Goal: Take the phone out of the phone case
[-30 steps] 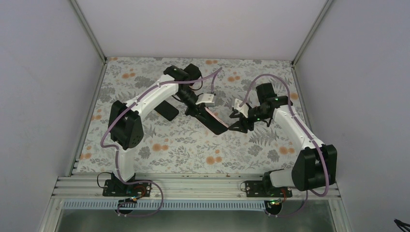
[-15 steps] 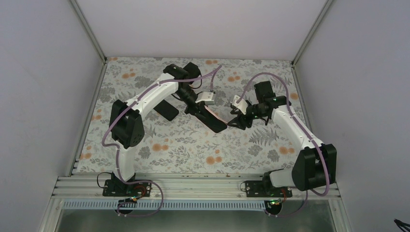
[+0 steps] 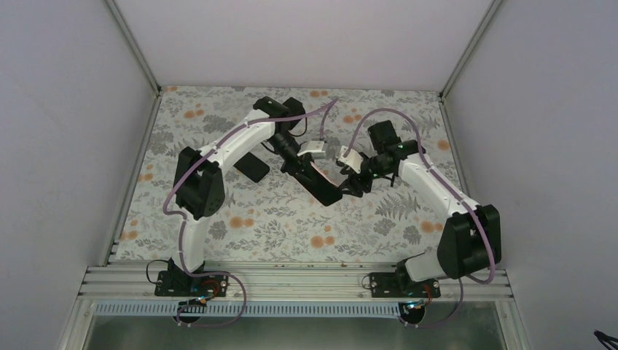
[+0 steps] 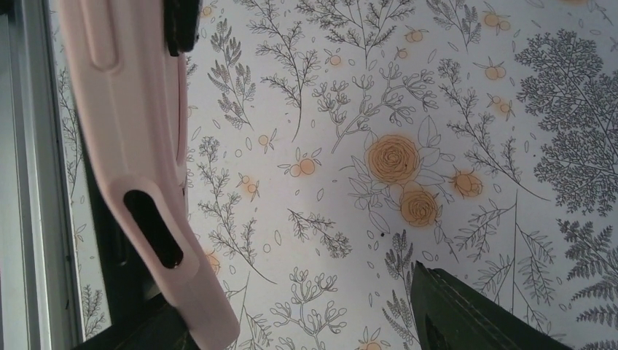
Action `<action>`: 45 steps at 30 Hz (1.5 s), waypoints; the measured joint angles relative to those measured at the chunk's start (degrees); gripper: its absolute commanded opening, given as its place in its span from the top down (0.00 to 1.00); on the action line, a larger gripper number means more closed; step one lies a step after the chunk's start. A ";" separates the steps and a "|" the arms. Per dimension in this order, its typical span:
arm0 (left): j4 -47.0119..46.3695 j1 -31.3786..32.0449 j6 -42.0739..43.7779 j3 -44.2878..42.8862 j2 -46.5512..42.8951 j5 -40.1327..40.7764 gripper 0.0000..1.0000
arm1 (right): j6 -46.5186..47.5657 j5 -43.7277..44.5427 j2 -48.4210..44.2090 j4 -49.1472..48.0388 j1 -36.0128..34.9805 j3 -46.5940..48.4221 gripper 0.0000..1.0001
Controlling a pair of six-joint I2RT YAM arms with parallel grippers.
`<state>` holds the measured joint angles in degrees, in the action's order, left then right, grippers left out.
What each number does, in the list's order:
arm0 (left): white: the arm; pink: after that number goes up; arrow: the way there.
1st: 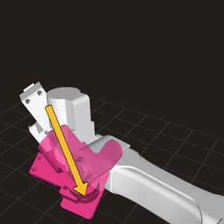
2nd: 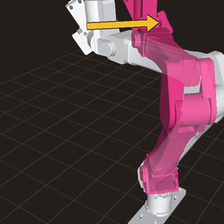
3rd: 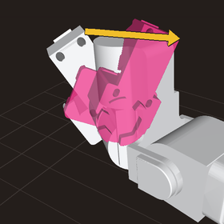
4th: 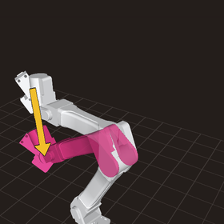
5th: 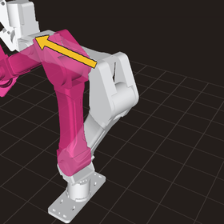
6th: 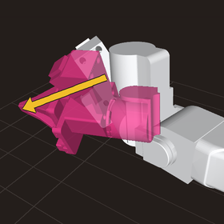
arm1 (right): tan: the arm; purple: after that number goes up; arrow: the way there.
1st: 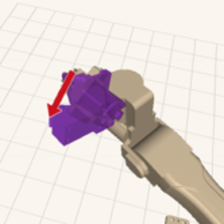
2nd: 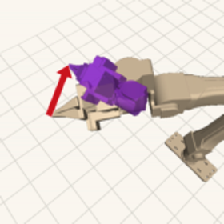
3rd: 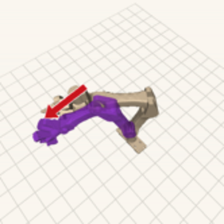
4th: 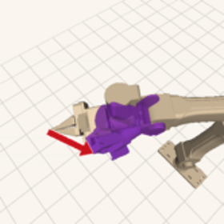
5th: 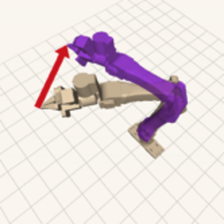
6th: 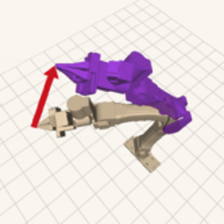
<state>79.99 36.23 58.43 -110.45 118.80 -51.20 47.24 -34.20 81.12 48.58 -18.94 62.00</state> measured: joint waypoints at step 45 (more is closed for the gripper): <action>-19.87 -5.55 -23.71 13.88 -12.22 6.40 0.54 | 11.54 -23.04 28.20 19.30 -2.10 29.44 0.96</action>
<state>60.12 30.68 34.72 -96.57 106.59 -44.80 58.78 -57.23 109.32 67.88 -21.04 91.44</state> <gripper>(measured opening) 0.174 0.066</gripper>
